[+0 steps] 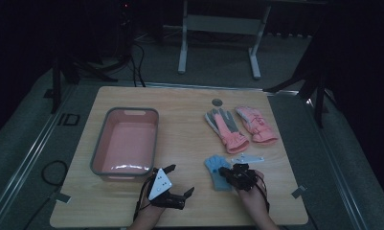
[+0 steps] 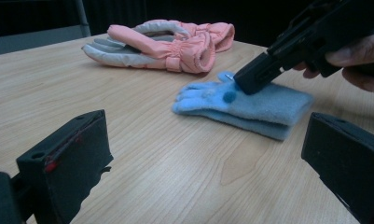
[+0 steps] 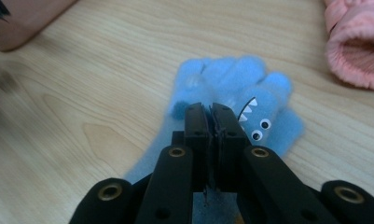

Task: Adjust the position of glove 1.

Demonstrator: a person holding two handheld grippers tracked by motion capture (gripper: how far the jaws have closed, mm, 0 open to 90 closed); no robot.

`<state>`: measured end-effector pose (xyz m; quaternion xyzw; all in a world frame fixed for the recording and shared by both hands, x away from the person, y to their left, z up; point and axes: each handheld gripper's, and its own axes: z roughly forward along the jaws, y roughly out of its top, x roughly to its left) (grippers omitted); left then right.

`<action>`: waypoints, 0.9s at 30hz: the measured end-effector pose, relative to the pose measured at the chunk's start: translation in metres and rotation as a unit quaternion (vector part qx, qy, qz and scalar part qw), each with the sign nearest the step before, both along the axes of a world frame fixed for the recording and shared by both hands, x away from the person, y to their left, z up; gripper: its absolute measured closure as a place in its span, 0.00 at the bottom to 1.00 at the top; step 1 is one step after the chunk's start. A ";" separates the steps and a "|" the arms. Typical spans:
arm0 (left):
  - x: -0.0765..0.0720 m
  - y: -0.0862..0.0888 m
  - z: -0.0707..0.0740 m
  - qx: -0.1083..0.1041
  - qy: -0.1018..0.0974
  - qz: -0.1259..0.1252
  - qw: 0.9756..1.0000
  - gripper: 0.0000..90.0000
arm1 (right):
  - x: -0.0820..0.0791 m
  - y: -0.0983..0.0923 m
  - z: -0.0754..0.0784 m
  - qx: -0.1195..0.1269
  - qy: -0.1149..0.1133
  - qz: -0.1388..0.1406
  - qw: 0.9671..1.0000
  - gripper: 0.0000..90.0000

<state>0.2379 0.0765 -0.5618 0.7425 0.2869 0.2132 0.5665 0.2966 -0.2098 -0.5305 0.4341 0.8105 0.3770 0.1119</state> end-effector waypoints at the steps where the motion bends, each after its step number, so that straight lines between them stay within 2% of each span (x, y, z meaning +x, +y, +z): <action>1: 0.000 0.000 0.000 0.000 0.000 0.000 1.000 0.01 | 0.001 0.000 -0.002 -0.003 0.003 0.001 1.000 0.95; 9: 0.000 0.000 0.000 0.001 -0.001 0.000 1.000 0.01 | 0.003 -0.001 -0.012 -0.015 0.007 0.002 1.000 0.92; 14: 0.000 0.000 0.000 0.000 -0.001 0.001 1.000 0.01 | 0.001 0.000 -0.009 -0.016 0.003 0.003 1.000 0.85; 16: 0.000 0.000 0.000 0.000 0.000 0.000 1.000 0.01 | 0.000 -0.001 -0.003 -0.014 -0.004 0.008 1.000 0.77; 19: 0.000 0.000 0.000 -0.003 0.002 0.000 1.000 0.01 | -0.001 -0.006 0.007 -0.008 -0.027 0.014 0.999 0.59; 22: 0.001 -0.001 0.000 -0.007 0.006 -0.002 1.000 0.01 | 0.002 -0.015 0.016 0.011 -0.041 0.013 0.999 0.37; 24: 0.001 -0.005 0.001 0.005 0.005 -0.012 1.000 0.01 | 0.007 -0.021 0.018 0.022 -0.034 0.030 0.999 0.23; 25: 0.001 -0.006 0.002 0.005 0.007 -0.017 1.000 0.01 | 0.010 -0.025 0.019 0.029 -0.027 0.039 0.998 0.20; 27: 0.001 -0.009 0.005 0.006 0.012 -0.030 0.999 0.01 | 0.011 -0.028 0.020 0.027 -0.021 0.047 0.998 0.16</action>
